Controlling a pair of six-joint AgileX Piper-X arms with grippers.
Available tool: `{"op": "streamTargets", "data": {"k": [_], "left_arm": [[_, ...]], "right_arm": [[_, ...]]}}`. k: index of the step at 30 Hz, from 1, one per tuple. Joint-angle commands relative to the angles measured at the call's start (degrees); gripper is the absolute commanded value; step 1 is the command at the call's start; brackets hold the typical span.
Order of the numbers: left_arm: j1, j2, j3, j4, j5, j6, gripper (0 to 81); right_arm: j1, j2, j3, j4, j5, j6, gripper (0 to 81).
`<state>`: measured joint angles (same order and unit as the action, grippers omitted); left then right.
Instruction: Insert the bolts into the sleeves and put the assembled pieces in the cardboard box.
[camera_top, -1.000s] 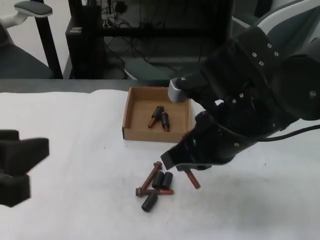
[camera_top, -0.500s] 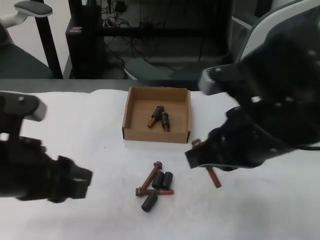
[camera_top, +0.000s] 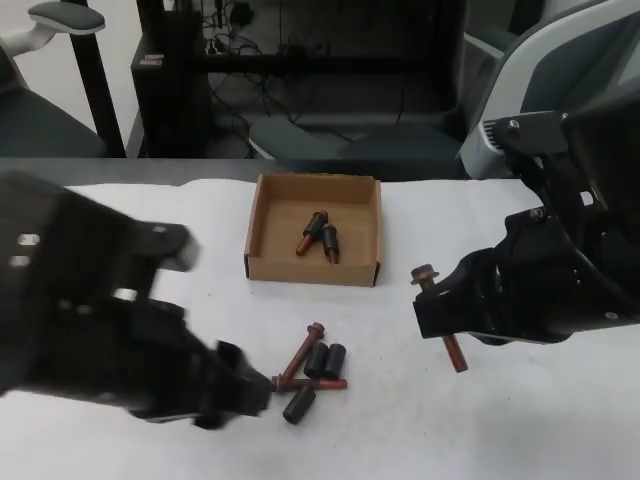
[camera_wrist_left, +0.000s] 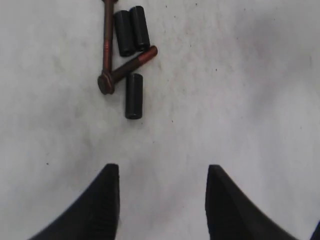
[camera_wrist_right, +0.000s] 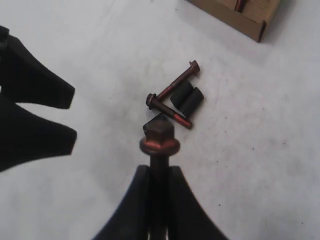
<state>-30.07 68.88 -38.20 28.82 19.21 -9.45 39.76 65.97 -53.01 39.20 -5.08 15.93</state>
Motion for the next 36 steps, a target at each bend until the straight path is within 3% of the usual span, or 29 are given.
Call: {"op": "streamTargets", "data": {"k": [1, 6, 18, 36], "left_arm": [[-3.4, 2.9, -2.9, 0.1, -4.4, -2.6, 46.9], [-5.9, 9.9, -8.1, 4.0, -9.2, -2.6, 43.1], [-5.9, 22.7, -15.4, 7.3, -8.9, -2.6, 43.1], [-6.0, 28.5, -16.3, 3.9, -8.7, -2.6, 43.1]], "right_arm": [[0.1, -0.7, -0.1, -1.4, 0.1, 0.5, 0.0], [0.1, -0.7, -0.1, -1.4, 0.1, 0.5, 0.0], [0.1, -0.7, -0.1, -1.4, -0.4, 0.5, 0.0], [0.0, -0.7, -0.1, -2.5, -2.5, 0.0, 0.0]]}}
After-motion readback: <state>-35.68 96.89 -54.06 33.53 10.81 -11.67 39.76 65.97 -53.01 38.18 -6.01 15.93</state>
